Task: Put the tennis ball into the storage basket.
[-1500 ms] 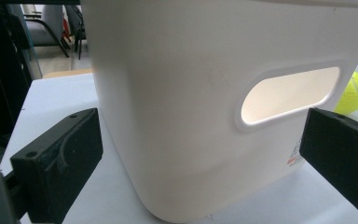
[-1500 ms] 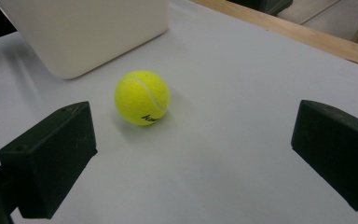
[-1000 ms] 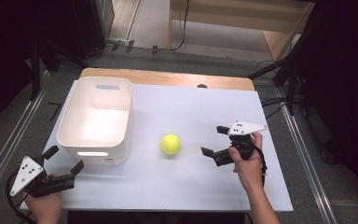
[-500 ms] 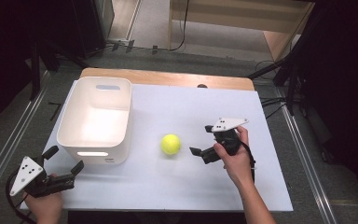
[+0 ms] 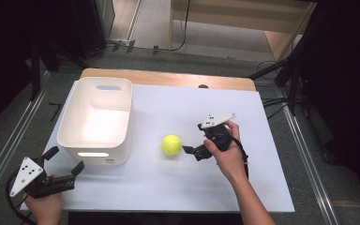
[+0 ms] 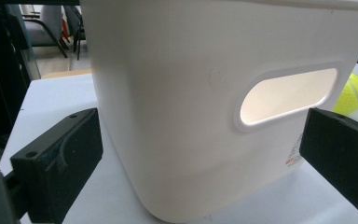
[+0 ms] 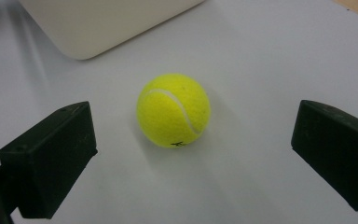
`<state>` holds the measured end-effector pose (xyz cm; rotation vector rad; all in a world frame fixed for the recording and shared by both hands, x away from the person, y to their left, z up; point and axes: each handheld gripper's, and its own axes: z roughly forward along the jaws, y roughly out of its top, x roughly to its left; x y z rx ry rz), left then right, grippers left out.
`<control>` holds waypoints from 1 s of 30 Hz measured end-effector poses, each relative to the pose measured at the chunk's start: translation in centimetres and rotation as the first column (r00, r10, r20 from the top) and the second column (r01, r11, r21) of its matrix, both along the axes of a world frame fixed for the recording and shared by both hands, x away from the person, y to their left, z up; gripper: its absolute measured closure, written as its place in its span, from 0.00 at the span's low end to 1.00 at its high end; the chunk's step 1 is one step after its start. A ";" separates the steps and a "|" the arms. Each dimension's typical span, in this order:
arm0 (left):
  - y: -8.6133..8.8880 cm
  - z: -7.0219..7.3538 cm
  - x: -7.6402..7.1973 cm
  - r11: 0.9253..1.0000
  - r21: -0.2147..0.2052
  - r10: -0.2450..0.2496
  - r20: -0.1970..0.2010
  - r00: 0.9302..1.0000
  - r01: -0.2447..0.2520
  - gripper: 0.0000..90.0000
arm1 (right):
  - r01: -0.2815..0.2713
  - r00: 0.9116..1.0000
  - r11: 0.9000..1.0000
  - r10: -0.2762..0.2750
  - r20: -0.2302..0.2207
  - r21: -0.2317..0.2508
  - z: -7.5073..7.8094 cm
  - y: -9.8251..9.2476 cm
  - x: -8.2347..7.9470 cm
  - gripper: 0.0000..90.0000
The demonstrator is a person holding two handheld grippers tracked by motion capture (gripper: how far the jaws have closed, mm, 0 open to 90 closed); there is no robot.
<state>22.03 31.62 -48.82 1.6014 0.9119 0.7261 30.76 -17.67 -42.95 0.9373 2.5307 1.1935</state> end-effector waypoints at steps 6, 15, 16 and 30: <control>0.0 0.0 0.0 1.000 0.001 0.001 0.001 1.000 -0.001 0.00 | -0.022 1.000 0.999 0.021 -0.021 -0.023 0.1 0.7 0.6 0.00; -0.1 0.0 0.0 1.000 0.001 0.000 0.000 1.000 0.000 0.00 | -0.050 0.996 0.997 0.046 -0.071 -0.054 0.3 2.1 1.7 0.00; -0.1 0.0 0.0 1.000 0.001 -0.001 0.000 1.000 0.001 0.00 | -0.053 0.996 0.997 0.049 -0.072 -0.060 0.3 2.2 1.7 0.00; -0.1 0.0 0.1 1.000 0.005 -0.004 -0.001 1.000 0.004 0.00 | -0.124 0.982 0.980 0.100 -0.159 -0.153 -0.5 4.4 2.9 0.00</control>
